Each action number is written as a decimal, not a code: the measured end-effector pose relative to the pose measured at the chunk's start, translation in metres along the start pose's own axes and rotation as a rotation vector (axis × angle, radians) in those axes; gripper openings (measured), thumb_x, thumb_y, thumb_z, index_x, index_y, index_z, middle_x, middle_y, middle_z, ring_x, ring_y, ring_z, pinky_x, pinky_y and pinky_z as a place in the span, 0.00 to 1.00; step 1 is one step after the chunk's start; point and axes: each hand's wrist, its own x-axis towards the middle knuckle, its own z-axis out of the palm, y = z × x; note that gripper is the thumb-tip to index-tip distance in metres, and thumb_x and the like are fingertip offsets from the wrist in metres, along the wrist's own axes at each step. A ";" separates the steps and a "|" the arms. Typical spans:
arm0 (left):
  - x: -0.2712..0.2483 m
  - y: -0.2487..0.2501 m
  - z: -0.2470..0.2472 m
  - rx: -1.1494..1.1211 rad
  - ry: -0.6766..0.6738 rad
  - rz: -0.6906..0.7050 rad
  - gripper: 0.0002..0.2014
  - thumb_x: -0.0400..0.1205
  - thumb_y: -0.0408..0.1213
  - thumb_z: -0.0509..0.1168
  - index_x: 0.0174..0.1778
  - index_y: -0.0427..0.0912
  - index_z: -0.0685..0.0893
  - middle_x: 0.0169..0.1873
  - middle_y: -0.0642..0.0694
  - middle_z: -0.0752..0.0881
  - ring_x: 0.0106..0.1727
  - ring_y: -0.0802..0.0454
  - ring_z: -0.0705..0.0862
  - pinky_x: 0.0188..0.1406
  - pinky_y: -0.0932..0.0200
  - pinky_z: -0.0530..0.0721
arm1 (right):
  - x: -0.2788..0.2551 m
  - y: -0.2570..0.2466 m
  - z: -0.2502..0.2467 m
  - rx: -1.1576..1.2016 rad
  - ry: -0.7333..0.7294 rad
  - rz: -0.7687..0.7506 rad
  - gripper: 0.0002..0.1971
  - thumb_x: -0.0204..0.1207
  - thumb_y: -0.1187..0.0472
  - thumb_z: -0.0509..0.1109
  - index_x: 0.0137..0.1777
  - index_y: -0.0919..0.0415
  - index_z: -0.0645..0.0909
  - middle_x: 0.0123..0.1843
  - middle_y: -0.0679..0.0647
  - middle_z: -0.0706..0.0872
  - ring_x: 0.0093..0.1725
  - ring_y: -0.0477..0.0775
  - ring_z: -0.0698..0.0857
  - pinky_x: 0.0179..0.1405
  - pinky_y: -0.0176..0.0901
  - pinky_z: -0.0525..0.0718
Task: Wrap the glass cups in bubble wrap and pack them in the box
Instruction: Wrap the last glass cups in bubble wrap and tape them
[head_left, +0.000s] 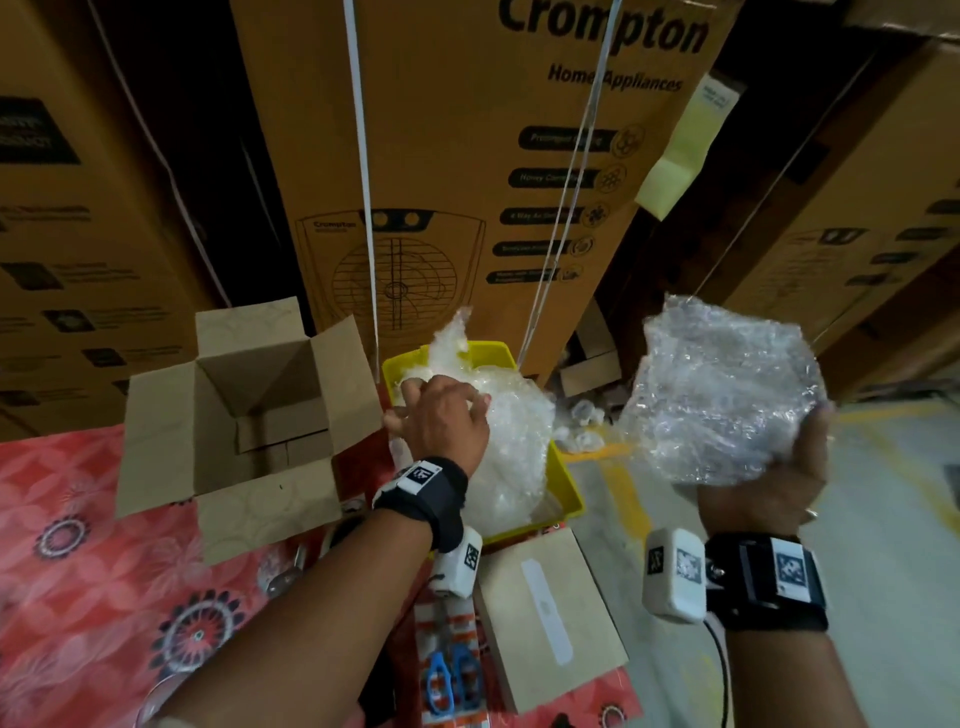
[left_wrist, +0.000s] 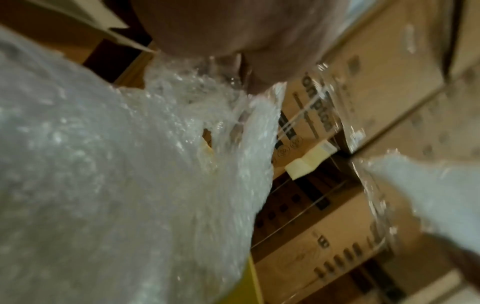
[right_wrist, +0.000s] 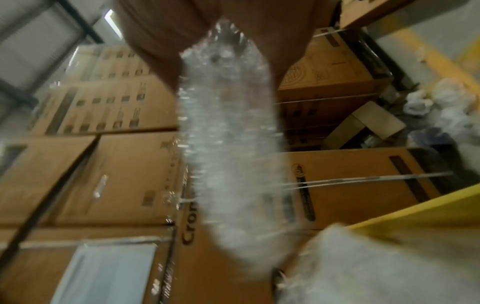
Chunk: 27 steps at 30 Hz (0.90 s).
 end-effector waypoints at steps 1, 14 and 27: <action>0.002 0.000 0.001 -0.099 0.004 -0.031 0.10 0.89 0.54 0.65 0.55 0.56 0.90 0.59 0.54 0.88 0.71 0.46 0.73 0.61 0.41 0.66 | -0.011 -0.004 0.007 -0.062 -0.044 0.052 0.24 0.67 0.33 0.80 0.53 0.50 0.95 0.52 0.48 0.97 0.52 0.52 0.96 0.48 0.51 0.96; 0.001 -0.018 -0.062 -1.195 0.214 -0.247 0.07 0.94 0.50 0.58 0.57 0.60 0.82 0.53 0.64 0.86 0.57 0.59 0.83 0.69 0.50 0.77 | -0.048 0.162 0.058 -1.564 -0.904 -0.605 0.20 0.71 0.73 0.75 0.56 0.51 0.78 0.83 0.55 0.71 0.74 0.64 0.79 0.60 0.59 0.87; -0.031 -0.014 -0.050 -1.005 -0.155 0.177 0.10 0.92 0.42 0.57 0.54 0.45 0.83 0.50 0.60 0.87 0.54 0.59 0.85 0.60 0.54 0.80 | -0.085 0.114 0.118 -0.659 -0.492 -0.081 0.21 0.74 0.43 0.81 0.64 0.45 0.81 0.55 0.45 0.94 0.58 0.47 0.92 0.55 0.56 0.92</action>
